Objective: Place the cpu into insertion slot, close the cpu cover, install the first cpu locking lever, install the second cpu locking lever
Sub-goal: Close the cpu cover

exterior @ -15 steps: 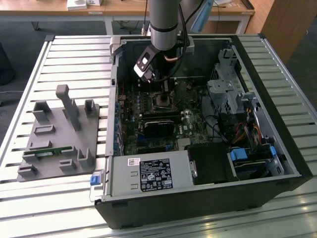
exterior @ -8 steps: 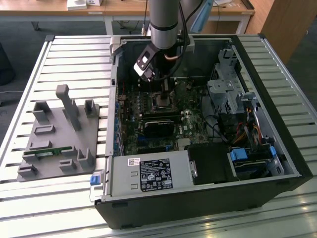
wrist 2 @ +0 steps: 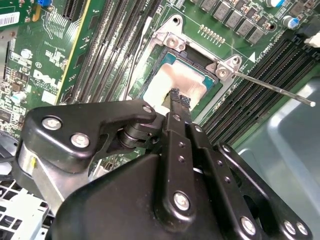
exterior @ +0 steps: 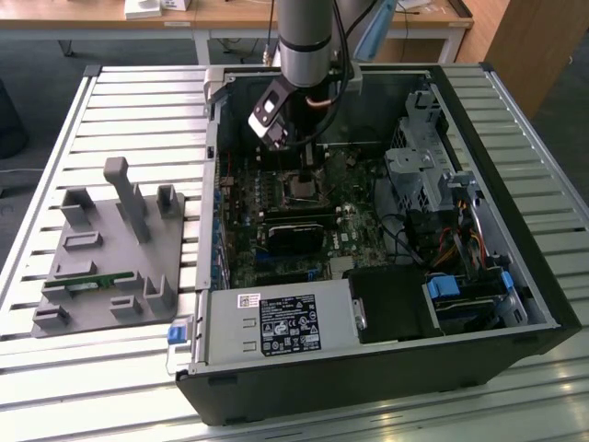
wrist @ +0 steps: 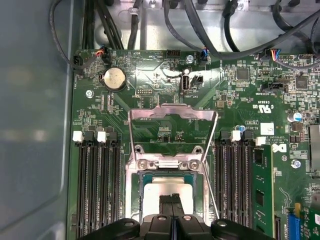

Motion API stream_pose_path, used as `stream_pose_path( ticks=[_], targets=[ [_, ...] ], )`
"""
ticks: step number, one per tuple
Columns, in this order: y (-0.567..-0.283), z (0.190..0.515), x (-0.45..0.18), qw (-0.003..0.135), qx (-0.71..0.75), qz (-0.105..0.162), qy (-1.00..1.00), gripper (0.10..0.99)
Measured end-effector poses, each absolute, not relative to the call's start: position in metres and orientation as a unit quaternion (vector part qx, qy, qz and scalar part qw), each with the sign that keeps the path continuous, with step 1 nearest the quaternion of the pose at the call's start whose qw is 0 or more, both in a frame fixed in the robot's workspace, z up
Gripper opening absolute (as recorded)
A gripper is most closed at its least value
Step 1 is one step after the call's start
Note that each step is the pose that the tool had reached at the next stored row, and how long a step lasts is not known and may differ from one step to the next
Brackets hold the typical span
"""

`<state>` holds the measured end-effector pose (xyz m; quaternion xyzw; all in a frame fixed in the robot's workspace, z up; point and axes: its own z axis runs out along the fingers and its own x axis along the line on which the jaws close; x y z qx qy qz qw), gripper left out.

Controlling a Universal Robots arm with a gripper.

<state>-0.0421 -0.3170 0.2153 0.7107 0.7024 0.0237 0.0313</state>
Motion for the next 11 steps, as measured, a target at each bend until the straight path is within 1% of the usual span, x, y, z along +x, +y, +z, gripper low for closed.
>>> stream_pose_path(
  ticks=[7,11],
  targets=[
    [-0.317,0.222,-0.042,0.031,0.712,0.024,0.701,0.106],
    [-0.317,0.237,-0.042,0.031,0.712,0.024,0.701,0.106]
  ],
)
